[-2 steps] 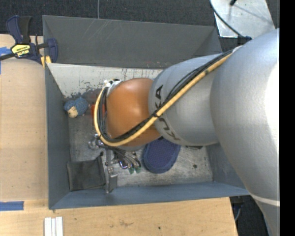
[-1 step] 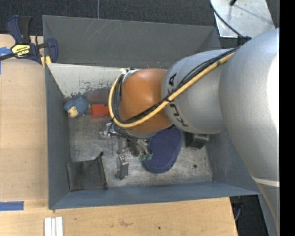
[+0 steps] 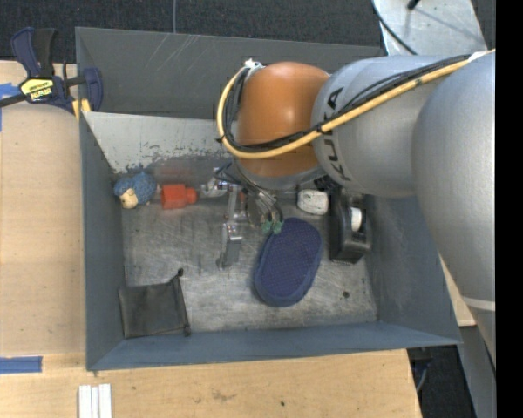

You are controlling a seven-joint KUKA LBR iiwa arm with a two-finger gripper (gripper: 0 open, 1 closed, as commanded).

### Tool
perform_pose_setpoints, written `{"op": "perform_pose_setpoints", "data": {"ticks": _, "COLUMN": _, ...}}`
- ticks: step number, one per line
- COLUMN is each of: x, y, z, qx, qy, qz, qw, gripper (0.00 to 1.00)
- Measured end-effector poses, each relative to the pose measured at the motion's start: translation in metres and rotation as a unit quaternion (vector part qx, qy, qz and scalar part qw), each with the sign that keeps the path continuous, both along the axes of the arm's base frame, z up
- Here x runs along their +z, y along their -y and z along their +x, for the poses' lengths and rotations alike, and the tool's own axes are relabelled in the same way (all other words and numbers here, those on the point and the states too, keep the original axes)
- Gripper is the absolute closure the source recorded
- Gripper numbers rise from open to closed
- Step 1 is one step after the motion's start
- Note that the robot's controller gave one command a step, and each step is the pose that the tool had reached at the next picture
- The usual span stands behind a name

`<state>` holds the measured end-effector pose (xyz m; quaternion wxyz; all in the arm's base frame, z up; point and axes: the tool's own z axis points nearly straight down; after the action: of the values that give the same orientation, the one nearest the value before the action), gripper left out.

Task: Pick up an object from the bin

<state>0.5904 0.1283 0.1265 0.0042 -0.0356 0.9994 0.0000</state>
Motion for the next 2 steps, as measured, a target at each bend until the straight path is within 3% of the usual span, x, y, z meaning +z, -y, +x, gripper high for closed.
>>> {"op": "perform_pose_setpoints", "data": {"ticks": 1, "x": 0.015, "y": 0.069, "z": -0.094, "qx": -0.016, "qy": -0.0056, "qz": -0.001, "qw": 0.9999, "gripper": 0.0}}
{"op": "perform_pose_setpoints", "data": {"ticks": 2, "x": -0.056, "y": 0.131, "z": -0.066, "qx": 0.022, "qy": 0.0014, "qz": 0.001, "qw": 0.9997, "gripper": 0.0}}
